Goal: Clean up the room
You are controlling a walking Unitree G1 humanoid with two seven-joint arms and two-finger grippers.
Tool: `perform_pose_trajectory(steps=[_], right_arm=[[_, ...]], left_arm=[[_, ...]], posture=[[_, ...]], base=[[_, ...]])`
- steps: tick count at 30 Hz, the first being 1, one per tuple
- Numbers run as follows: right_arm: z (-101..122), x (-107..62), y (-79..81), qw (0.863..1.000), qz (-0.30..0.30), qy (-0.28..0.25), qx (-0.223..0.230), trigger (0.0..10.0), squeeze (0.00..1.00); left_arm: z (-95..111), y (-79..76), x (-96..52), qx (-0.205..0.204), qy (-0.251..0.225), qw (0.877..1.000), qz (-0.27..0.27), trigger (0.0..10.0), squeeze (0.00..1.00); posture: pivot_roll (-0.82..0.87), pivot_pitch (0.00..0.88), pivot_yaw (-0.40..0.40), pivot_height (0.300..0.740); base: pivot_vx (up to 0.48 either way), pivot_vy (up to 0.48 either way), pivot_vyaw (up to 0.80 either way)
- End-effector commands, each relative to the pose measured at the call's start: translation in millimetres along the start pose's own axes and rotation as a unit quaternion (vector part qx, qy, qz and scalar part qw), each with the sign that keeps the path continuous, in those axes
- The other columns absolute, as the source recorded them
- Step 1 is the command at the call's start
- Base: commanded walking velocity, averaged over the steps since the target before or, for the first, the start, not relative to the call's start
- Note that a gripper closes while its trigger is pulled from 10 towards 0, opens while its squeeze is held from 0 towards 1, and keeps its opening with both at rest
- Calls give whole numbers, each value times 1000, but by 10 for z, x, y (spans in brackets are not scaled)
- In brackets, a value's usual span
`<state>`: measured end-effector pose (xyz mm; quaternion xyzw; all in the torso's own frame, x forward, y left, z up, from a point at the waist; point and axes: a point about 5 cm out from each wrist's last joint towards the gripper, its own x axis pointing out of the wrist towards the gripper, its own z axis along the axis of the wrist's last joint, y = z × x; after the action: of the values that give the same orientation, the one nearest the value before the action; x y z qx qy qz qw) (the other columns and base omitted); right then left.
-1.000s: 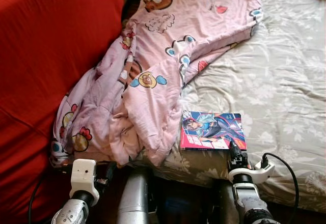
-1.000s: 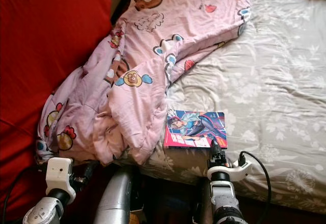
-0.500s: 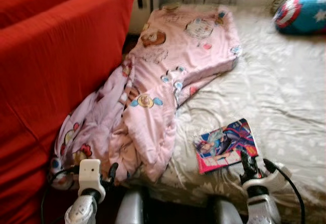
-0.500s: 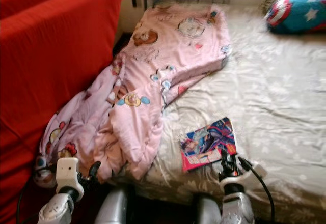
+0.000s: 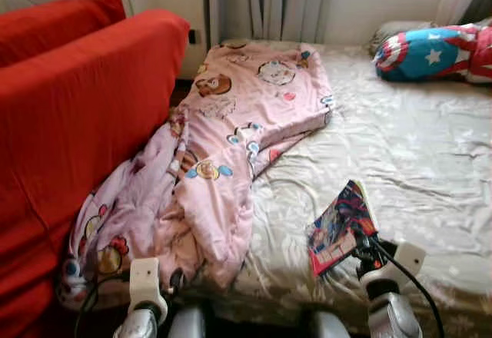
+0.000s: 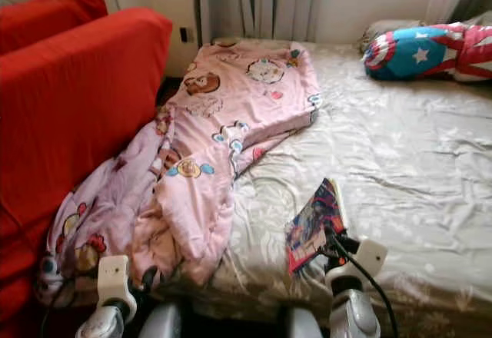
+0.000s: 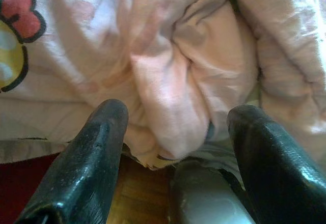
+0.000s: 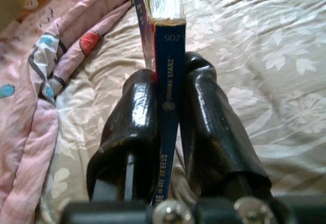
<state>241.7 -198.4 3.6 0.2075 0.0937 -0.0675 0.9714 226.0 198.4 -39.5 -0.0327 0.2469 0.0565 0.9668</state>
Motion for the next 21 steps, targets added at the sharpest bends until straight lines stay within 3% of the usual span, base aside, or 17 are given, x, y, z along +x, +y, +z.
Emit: perform_pose_trajectory(steps=[1,7,21], right_arm=[[24,1,-23,1000,-2,0,-18,10000,0],[-12,-12,-63,999,-11,15,-29,10000,0],[-126,-35,-78,998,-36,34,-33,10000,0]], left_arm=[[-9,-54,17,7,3,1000,-4,10000,0],[-121,-66,-2,10,30,1000,-1,10000,0],[-366,-41,-103,24,90,996,-8,10000,0]], posture=[[-33,0,-38,702],[-43,0,-49,740],[-36,0,-41,740]], base=[[0,0,0],[0,0,0],[0,0,0]])
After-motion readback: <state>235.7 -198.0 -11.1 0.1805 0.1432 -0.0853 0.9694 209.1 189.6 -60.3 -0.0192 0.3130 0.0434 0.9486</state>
